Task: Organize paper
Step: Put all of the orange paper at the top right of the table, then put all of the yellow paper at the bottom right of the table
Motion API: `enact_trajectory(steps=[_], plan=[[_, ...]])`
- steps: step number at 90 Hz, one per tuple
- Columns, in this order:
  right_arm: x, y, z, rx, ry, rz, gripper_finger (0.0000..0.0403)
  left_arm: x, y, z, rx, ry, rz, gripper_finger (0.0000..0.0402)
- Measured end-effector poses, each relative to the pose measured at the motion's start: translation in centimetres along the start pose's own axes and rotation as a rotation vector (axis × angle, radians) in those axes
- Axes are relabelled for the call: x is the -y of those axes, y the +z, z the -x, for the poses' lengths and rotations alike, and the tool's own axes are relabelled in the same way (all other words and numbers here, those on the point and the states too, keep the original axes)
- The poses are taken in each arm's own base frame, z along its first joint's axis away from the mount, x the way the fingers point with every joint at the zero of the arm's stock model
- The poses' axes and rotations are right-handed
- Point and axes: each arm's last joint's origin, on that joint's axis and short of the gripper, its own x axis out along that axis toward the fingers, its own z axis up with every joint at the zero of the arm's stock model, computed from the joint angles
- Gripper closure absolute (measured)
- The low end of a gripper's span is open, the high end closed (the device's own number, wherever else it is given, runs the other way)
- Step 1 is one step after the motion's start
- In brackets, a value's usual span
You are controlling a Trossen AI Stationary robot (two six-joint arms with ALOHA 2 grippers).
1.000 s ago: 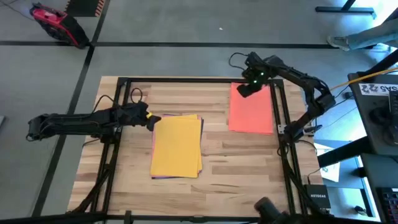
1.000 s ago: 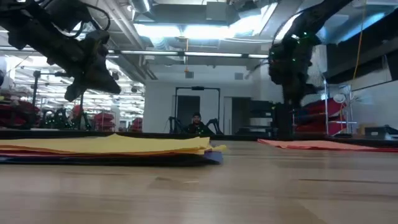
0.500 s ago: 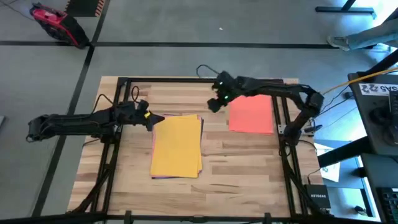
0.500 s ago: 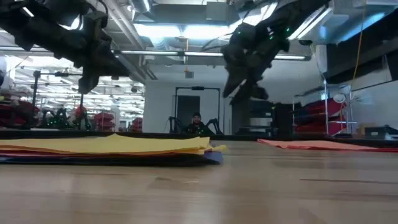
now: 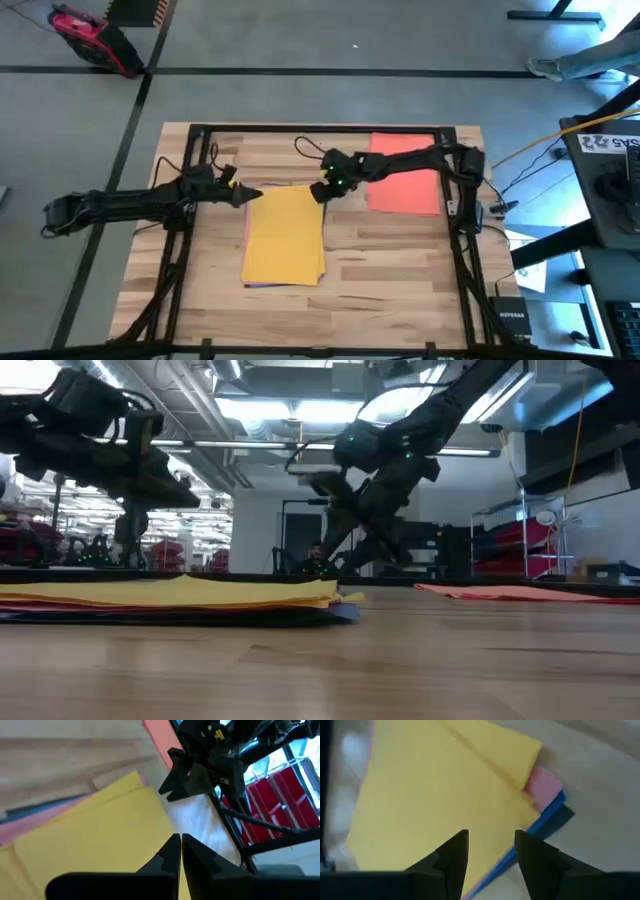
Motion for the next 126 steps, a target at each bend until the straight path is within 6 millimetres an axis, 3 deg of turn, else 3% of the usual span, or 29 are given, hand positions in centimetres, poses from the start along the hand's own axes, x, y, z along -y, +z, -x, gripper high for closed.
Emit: enact_trajectory(steps=[36, 45, 59, 73, 113, 126], plan=[[-0.1, 0.0, -1.0, 0.078, -0.02, -0.054, 0.0256, -0.4, -0.1, 0.1, -0.019, 0.012, 0.0, 0.0402], [-0.1, 0.1, -1.0, 0.117, -0.048, -0.053, 0.029, -0.4, -0.1, 0.1, -0.017, 0.01, -0.012, 0.0402], [0.0, 0.0, -1.0, 0.157, -0.09, -0.056, 0.0386, -0.4, -0.1, 0.1, -0.017, 0.013, -0.023, 0.0402], [-0.1, -0.2, -1.1, 0.166, -0.1, -0.051, 0.0396, -0.5, 0.0, 0.1, -0.001, 0.026, -0.027, 0.0402], [-1.9, -0.8, 3.1, 0.146, -0.076, 0.056, 0.0403, -0.5, 0.1, 0.1, 0.02, 0.034, -0.027, 0.0402], [-2.5, -2.7, 4.0, 0.067, -0.126, 0.099, 0.0403, -0.5, 0.2, 0.1, 0.02, 0.035, -0.042, 0.0402]])
